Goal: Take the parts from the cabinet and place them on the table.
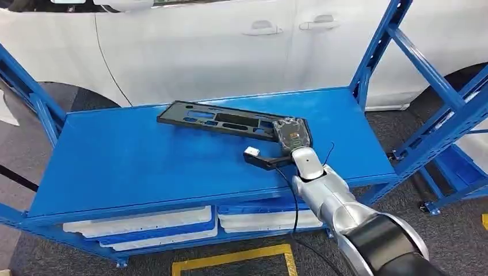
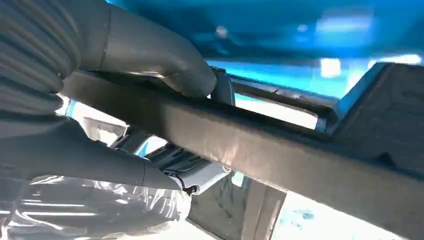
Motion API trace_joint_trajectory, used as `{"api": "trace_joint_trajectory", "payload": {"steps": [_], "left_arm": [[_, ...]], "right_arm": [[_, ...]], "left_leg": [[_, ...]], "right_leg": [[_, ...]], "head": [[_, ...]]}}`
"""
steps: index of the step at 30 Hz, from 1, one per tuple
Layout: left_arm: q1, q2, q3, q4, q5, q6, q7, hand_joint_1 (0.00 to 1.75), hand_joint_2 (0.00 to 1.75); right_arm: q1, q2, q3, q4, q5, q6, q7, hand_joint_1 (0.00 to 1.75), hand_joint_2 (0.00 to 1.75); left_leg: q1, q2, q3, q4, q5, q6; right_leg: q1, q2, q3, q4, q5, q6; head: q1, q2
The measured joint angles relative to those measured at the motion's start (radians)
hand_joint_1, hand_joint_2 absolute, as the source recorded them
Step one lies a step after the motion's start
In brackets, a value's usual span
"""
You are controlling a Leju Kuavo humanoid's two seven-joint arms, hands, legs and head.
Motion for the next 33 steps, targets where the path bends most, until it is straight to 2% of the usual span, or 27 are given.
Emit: {"api": "trace_joint_trajectory", "payload": {"steps": [2, 3, 4, 5, 7, 8, 9, 10, 11, 12, 13, 14, 15, 16, 18, 19, 20, 21, 23, 24, 25, 26, 27, 28, 29, 30, 33], "left_arm": [[0.003, 0.0, -0.001, 0.0, -0.003, 0.004, -0.014, 0.0, 1.75], [0.003, 0.0, -0.002, 0.0, -0.003, 0.004, -0.025, 0.0, 1.75], [0.002, 0.0, -0.002, 0.0, -0.003, 0.003, -0.032, 0.0, 1.75], [0.001, 0.0, -0.003, 0.0, -0.003, 0.001, -0.036, 0.0, 1.75], [0.001, 0.0, -0.005, 0.0, -0.002, 0.0, -0.043, 0.0, 1.75], [0.001, 0.0, -0.005, 0.0, -0.002, 0.0, -0.044, 0.0, 1.75], [0.001, 0.001, -0.005, 0.0, 0.0, -0.003, -0.046, 0.0, 1.75], [0.002, 0.0, -0.005, 0.0, 0.001, -0.012, -0.049, 0.0, 1.75], [0.002, 0.0, -0.005, 0.0, 0.003, -0.021, -0.053, 0.0, 1.75], [0.004, 0.0, -0.005, 0.0, 0.007, -0.034, -0.064, 0.0, 1.75], [0.004, 0.0, -0.005, 0.0, 0.011, -0.048, -0.079, 0.0, 1.75], [0.002, 0.0, -0.005, 0.0, 0.018, -0.061, -0.097, 0.0, 1.75], [0.0, 0.002, -0.005, 0.0, 0.018, -0.068, -0.106, 0.0, 1.75], [-0.001, 0.004, -0.005, 0.0, 0.018, -0.073, -0.113, 0.0, 1.75], [0.001, 0.006, -0.005, 0.0, 0.019, -0.075, -0.117, 0.0, 1.75], [0.001, 0.009, -0.005, 0.0, 0.019, -0.076, -0.117, 0.0, 1.75], [0.003, 0.009, -0.005, 0.0, 0.02, -0.079, -0.12, 0.0, 1.75], [0.003, 0.01, -0.004, 0.0, 0.022, -0.084, -0.124, 0.0, 1.75], [0.002, 0.012, -0.002, 0.0, 0.031, -0.091, -0.138, 0.0, 1.75], [0.002, 0.012, 0.0, 0.0, 0.032, -0.092, -0.143, 0.0, 1.75], [0.003, 0.012, 0.002, 0.0, 0.033, -0.095, -0.149, 0.0, 1.75], [0.003, 0.012, 0.003, 0.0, 0.033, -0.096, -0.152, 0.0, 1.75], [0.003, 0.012, 0.004, 0.0, 0.034, -0.098, -0.156, 0.0, 1.75], [0.002, 0.012, 0.006, 0.0, 0.036, -0.099, -0.164, 0.0, 1.75], [0.002, 0.013, 0.007, 0.0, 0.037, -0.101, -0.169, 0.0, 1.75], [0.002, 0.013, 0.009, 0.0, 0.038, -0.101, -0.174, 0.0, 1.75], [0.006, 0.013, 0.01, 0.0, 0.039, -0.107, -0.191, 0.0, 1.75]], "right_arm": [[0.006, 0.005, -0.026, -0.01, -0.059, -0.019, -0.062, 1.75, 1.75], [0.009, 0.008, -0.048, -0.019, -0.11, -0.029, -0.118, 1.75, 1.75], [0.012, 0.01, -0.066, -0.028, -0.144, -0.033, -0.156, 1.75, 1.75], [0.013, 0.012, -0.086, -0.037, -0.17, -0.035, -0.185, 1.75, 1.75], [0.019, 0.016, -0.11, -0.044, -0.189, -0.038, -0.203, 1.75, 1.75], [0.029, 0.018, -0.118, -0.049, -0.203, -0.04, -0.219, 1.75, 1.75], [0.04, 0.023, -0.128, -0.057, -0.247, -0.039, -0.269, 1.75, 1.75], [0.054, 0.03, -0.145, -0.074, -0.333, -0.031, -0.359, 1.75, 1.75], [0.065, 0.032, -0.166, -0.099, -0.416, -0.012, -0.448, 1.75, 1.75], [0.08, 0.039, -0.19, -0.141, -0.535, 0.036, -0.554, 1.75, 1.75], [0.106, 0.047, -0.206, -0.206, -0.672, 0.119, -0.632, 1.75, 1.75], [0.151, 0.05, -0.209, -0.311, -0.846, 0.232, -0.697, 1.75, 1.75], [0.193, 0.052, -0.206, -0.41, -0.969, 0.313, -0.714, 1.75, 1.75], [0.226, 0.053, -0.201, -0.523, -1.084, 0.373, -0.703, 1.75, 1.75], [0.254, 0.057, -0.199, -0.647, -1.137, 0.397, -0.686, 1.75, 1.75], [0.266, 0.058, -0.199, -0.694, -1.131, 0.403, -0.686, 1.75, 1.75], [0.276, 0.054, -0.2, -0.734, -1.143, 0.415, -0.691, 1.75, 1.75], [0.288, 0.055, -0.201, -0.778, -1.193, 0.442, -0.71, 1.75, 1.75], [0.324, 0.05, -0.192, -0.872, -1.318, 0.561, -0.748, 1.75, 1.75], [0.349, 0.048, -0.181, -0.934, -1.384, 0.625, -0.75, 1.75, 1.75], [0.374, 0.045, -0.172, -0.995, -1.448, 0.685, -0.745, 1.75, 1.75], [0.39, 0.043, -0.164, -1.041, -1.49, 0.724, -0.735, 1.75, 1.75], [0.402, 0.041, -0.158, -1.084, -1.53, 0.759, -0.727, 1.75, 1.75], [0.414, 0.038, -0.147, -1.153, -1.585, 0.805, -0.719, 1.75, 1.75], [0.423, 0.037, -0.142, -1.185, -1.615, 0.83, -0.716, 1.75, 1.75], [0.433, 0.033, -0.138, -1.221, -1.636, 0.85, -0.715, 1.75, 1.75], [0.475, 0.024, -0.111, -1.31, -1.656, 0.907, -0.708, 1.75, 1.75]], "left_leg": [[-0.003, 0.0, -0.003, 0.0, 0.0, 0.008], [0.003, 0.0, 0.0, -0.009, 0.006, 0.017], [0.006, 0.002, 0.003, -0.014, 0.01, 0.024], [0.006, 0.002, 0.003, -0.015, 0.01, 0.03], [0.005, 0.003, 0.002, -0.015, 0.01, 0.033], [0.005, 0.003, 0.002, -0.014, 0.009, 0.033], [0.005, 0.001, 0.003, -0.014, 0.009, 0.033], [0.005, 0.0, 0.004, -0.013, 0.009, 0.033], [0.005, -0.002, 0.005, -0.012, 0.007, 0.032], [0.006, -0.004, 0.007, -0.009, 0.005, 0.028], [0.006, -0.004, 0.009, -0.006, 0.001, 0.023], [0.0, -0.004, 0.004, -0.002, -0.003, 0.017], [-0.002, -0.005, 0.0, 0.001, -0.004, 0.014], [-0.002, -0.005, -0.001, -0.001, -0.004, 0.008], [0.0, -0.005, 0.004, -0.008, -0.003, -0.005], [0.002, -0.004, 0.002, -0.002, -0.013, -0.01], [0.001, 0.001, -0.004, 0.024, -0.035, -0.013], [0.002, 0.002, -0.035, 0.095, -0.077, -0.016], [0.003, 0.001, -0.107, 0.257, -0.15, -0.021], [0.003, 0.002, -0.134, 0.314, -0.163, -0.021], [0.003, 0.002, -0.134, 0.307, -0.144, -0.02], [0.003, 0.002, -0.114, 0.261, -0.112, -0.017], [0.003, 0.002, -0.077, 0.185, -0.068, -0.014], [0.002, 0.002, -0.018, 0.067, -0.012, -0.006], [0.0, 0.002, 0.005, 0.011, -0.007, -0.001], [-0.007, 0.002, 0.018, -0.002, -0.018, 0.001], [-0.012, 0.001, 0.015, -0.003, -0.016, 0.011]], "right_leg": [[-0.002, 0.0, 0.001, -0.005, 0.003, 0.01], [0.001, 0.0, 0.001, -0.005, 0.001, 0.017], [-0.004, -0.001, -0.002, 0.009, -0.013, 0.02], [-0.003, -0.002, -0.022, 0.05, -0.043, 0.021], [-0.006, -0.002, -0.099, 0.217, -0.122, 0.026], [-0.007, -0.002, -0.136, 0.292, -0.146, 0.029], [-0.009, -0.002, -0.154, 0.325, -0.147, 0.03], [-0.011, -0.003, -0.146, 0.301, -0.121, 0.03], [-0.012, -0.003, -0.119, 0.244, -0.083, 0.028], [-0.012, -0.003, -0.074, 0.147, -0.033, 0.024], [-0.011, -0.005, -0.03, 0.055, 0.008, 0.019], [-0.008, -0.007, -0.008, 0.014, -0.002, 0.015], [-0.004, -0.007, -0.014, 0.008, 0.001, 0.013], [-0.004, -0.007, -0.016, 0.009, -0.001, 0.01], [-0.004, -0.007, -0.015, 0.007, -0.001, -0.004], [-0.012, -0.01, -0.007, -0.004, 0.004, -0.012], [-0.011, -0.009, -0.004, -0.006, 0.004, -0.017], [-0.01, -0.009, -0.005, -0.006, 0.004, -0.021], [-0.008, -0.008, -0.005, -0.005, 0.003, -0.024], [-0.006, -0.006, -0.004, -0.004, 0.002, -0.026], [-0.005, -0.006, -0.003, -0.003, 0.0, -0.026], [-0.004, -0.005, -0.001, -0.001, -0.002, -0.026], [-0.003, -0.004, 0.001, 0.0, -0.005, -0.024], [-0.002, -0.004, 0.006, 0.003, -0.009, -0.022], [-0.002, -0.005, 0.007, 0.003, -0.011, -0.019], [0.004, -0.004, 0.004, 0.005, -0.012, -0.014], [-0.001, -0.003, 0.004, 0.001, -0.009, -0.001]], "head": [[0.0, 0.0], [0.0, 0.0], [0.0, 0.0], [0.0, 0.0], [0.0, 0.0], [0.0, 0.0], [0.0, 0.0], [0.0, 0.0], [0.0, 0.0], [0.0, 0.0], [0.0, 0.0], [0.0, 0.0], [0.0, 0.0], [0.0, 0.0], [0.0, 0.0], [0.0, 0.0], [0.0, 0.0], [0.0, 0.0], [0.0, 0.0], [0.0, 0.0], [0.0, 0.0], [0.0, 0.0], [0.0, 0.0], [0.0, 0.0], [0.0, 0.0], [0.0, 0.0], [0.0, 0.0]]}}
